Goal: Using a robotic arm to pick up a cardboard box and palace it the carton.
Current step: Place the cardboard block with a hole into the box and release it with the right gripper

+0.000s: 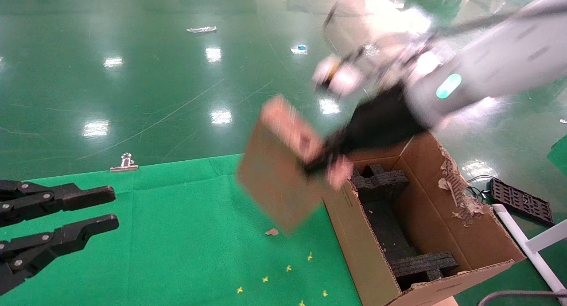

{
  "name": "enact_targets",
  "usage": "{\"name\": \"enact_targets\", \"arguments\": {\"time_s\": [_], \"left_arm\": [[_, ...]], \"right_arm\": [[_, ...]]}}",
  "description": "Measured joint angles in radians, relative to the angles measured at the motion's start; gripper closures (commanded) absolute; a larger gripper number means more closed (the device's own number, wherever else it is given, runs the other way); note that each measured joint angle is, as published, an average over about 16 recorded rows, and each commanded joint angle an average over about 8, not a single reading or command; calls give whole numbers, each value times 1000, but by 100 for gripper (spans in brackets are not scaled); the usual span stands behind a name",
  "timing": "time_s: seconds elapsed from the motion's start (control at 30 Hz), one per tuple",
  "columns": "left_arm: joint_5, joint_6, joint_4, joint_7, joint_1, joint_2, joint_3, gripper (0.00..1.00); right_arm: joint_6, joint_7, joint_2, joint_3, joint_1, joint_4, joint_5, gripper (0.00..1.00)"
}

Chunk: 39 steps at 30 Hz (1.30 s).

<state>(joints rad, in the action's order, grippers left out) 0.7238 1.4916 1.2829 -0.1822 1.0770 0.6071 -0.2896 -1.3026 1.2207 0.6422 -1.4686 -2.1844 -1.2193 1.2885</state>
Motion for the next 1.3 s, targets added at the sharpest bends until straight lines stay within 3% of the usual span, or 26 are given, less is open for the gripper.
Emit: {"name": "enact_targets", "arguments": {"time_s": [0.27,0.63,0.67,0.93,1.3], "left_arm": [[0,0,0,0,0,0,-1,100],[-1,-1,0,1,0,0,-1,100],[-1,-1,0,1,0,-1,-1,97],[-1,-1,0,1,0,-1,-2,0],[-2,-1,0,1,1,-1,-2,0]], "right_arm": [[26,-112,-110,57,-99,141,43,100],[-73,-132,-191,14,-153,312,186,100],[-81,-130,-195,7,-149,323,195,100],[-108,-110,-190,-48,-71,413,232,100],[-74,-109,-124,-99,49,561,251,100]]}}
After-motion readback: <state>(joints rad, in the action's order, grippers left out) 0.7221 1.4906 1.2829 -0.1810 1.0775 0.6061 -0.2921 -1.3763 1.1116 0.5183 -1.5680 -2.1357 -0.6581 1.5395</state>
